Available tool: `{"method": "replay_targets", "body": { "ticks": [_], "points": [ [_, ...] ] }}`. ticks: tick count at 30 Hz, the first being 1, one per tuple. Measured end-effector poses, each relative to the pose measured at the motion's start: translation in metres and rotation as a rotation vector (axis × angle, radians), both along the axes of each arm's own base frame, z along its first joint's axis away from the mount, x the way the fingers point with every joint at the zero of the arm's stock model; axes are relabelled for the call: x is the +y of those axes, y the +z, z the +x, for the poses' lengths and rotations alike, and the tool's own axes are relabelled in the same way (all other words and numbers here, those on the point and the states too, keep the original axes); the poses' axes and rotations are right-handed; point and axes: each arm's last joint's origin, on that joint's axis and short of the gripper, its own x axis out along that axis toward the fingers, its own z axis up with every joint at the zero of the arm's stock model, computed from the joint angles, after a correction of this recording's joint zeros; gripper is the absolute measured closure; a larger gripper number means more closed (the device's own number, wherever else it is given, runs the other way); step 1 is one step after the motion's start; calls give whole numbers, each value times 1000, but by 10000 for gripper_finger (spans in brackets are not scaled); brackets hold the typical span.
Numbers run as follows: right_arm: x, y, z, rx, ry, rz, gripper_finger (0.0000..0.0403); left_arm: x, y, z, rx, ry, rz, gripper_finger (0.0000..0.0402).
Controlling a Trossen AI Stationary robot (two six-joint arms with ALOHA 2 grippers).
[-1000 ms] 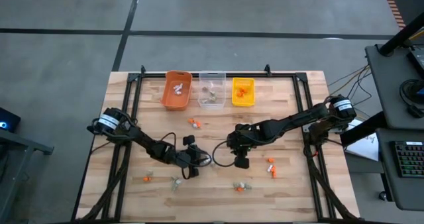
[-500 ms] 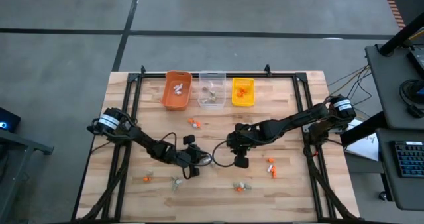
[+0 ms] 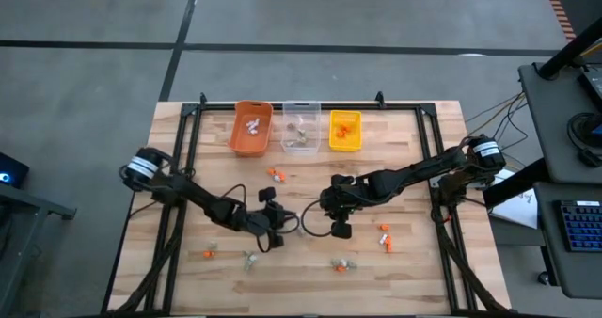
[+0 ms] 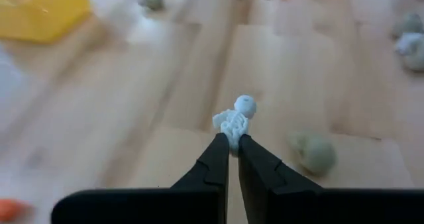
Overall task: Sort Halloween decoration
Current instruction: Put the white skeleton toy into the orange bin
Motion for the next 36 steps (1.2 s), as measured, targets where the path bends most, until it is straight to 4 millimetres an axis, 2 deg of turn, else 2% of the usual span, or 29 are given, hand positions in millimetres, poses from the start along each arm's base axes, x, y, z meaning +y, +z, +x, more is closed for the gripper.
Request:
{"method": "replay_targets", "body": {
  "ticks": [4, 8, 14, 17, 21, 27, 31, 36],
  "points": [
    [0, 0, 0, -6, 1, -12, 337, 11, 24, -8, 27, 50, 76, 401],
    [0, 0, 0, -8, -3, -18, 337, 33, 51, -21, 74, 144, 133, 401],
    [0, 2, 3, -35, -4, -14, 337, 84, 92, -44, 148, 382, 122, 402],
    [0, 3, 4, -52, 2, -15, 337, 116, 104, -56, 202, 523, 89, 402],
    [0, 4, 5, -72, 8, -17, 337, 160, 106, -70, 289, 666, 34, 402],
    [1, 4, 6, -83, 25, -27, 337, 216, 91, -81, 350, 778, -86, 402],
    [1, 5, 7, -92, 28, -30, 337, 235, 81, -85, 426, 828, -89, 394],
    [1, 5, 7, -93, 28, -33, 337, 241, 75, -82, 485, 811, -66, 375]
  ]
}}
